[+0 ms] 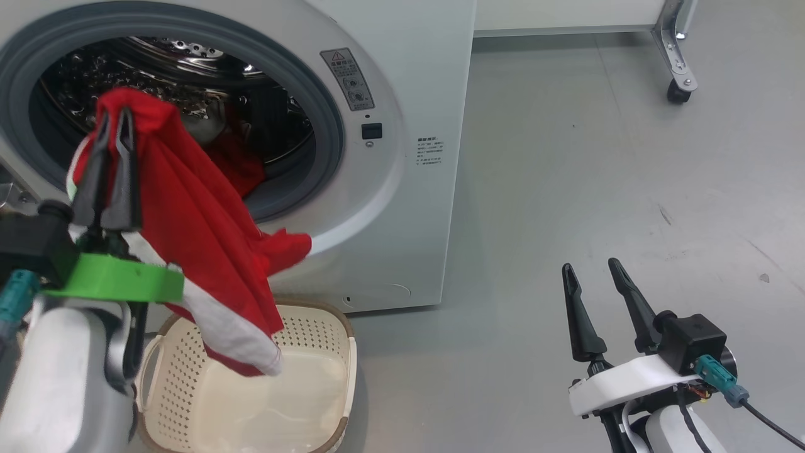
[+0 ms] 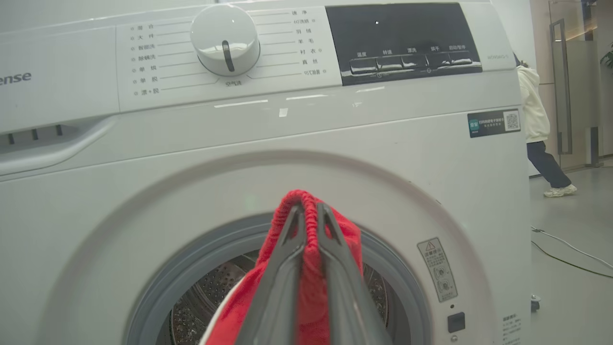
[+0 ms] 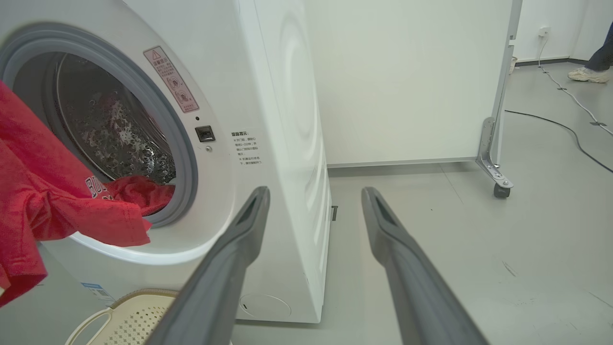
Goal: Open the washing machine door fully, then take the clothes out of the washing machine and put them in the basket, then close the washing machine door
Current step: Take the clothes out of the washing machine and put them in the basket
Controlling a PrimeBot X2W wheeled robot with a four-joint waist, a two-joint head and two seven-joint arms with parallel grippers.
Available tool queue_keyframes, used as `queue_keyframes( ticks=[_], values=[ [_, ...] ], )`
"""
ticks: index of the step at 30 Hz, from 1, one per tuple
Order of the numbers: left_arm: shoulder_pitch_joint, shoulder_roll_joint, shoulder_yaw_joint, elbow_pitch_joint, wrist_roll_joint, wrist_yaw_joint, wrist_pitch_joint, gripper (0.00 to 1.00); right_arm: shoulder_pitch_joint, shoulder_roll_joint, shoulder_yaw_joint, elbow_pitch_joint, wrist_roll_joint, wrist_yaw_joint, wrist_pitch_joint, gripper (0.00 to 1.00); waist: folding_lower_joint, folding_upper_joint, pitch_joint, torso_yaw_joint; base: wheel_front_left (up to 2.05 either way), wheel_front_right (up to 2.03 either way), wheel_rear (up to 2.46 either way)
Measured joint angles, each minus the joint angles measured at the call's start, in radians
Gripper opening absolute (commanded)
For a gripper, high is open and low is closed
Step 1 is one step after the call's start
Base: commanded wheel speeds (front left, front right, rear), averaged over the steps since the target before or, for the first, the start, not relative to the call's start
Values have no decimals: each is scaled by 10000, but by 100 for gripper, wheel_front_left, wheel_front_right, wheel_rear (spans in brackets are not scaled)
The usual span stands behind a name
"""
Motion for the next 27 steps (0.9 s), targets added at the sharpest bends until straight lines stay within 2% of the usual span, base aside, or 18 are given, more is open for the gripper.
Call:
queue_keyframes(
  ticks=[5, 13, 27],
  values=[
    [1072, -12, -372, 585, 2, -10, 10, 0, 4, 4, 12, -6, 0, 4, 0, 100, 0, 0, 35, -24, 0, 0, 0],
    [1778, 29, -658, 1152, 0, -88, 502, 0, 2, 4, 107, -140, -15, 79, 0, 100, 0, 0, 296, -132, 0, 0, 0],
    [2055, 167, -855, 2451, -92, -184, 1300, 0, -130, 29, 376, -405, -127, 79, 0, 100, 0, 0, 1358, -497, 0, 0, 0]
  ],
)
